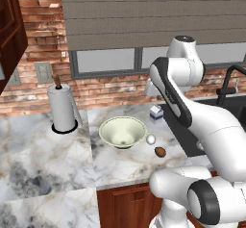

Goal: Gather the eggs and milk located in the vicinity of the sink area and place them right next to the bowl.

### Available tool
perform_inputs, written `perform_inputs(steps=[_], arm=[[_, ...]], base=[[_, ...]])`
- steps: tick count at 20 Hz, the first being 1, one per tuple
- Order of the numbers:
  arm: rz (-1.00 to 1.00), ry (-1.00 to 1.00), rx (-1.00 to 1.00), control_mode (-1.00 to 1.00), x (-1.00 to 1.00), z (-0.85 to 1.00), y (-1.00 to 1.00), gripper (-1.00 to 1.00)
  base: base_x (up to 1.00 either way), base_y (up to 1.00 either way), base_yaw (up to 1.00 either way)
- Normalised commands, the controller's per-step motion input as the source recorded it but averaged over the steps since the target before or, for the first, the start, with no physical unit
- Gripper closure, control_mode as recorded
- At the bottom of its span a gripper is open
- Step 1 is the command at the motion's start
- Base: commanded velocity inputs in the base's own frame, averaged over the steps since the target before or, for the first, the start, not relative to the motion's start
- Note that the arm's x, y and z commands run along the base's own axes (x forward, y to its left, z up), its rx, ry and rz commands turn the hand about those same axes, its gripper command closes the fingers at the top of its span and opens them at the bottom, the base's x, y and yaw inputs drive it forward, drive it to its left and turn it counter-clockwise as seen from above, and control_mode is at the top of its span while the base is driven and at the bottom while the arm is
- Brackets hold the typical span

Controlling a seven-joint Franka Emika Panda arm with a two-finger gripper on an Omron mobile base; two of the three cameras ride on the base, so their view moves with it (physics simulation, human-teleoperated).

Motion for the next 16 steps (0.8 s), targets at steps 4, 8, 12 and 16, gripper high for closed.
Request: perform_inputs(steps=[4,8,12,16], arm=[[0.00,0.00,0.00,-1.00,0.00,-0.09,0.00,-1.00],[0.00,0.00,0.00,-1.00,0.00,-0.20,-0.09,-1.00],[0.00,0.00,0.01,-1.00,0.00,-0.21,-0.21,-1.00],[0.00,0.00,0.00,-1.00,0.00,-0.22,-0.29,-1.00]], base=[[0.00,0.00,0.00],[0.00,0.00,0.00],[0.00,0.00,0.00],[0.00,0.00,0.00]])
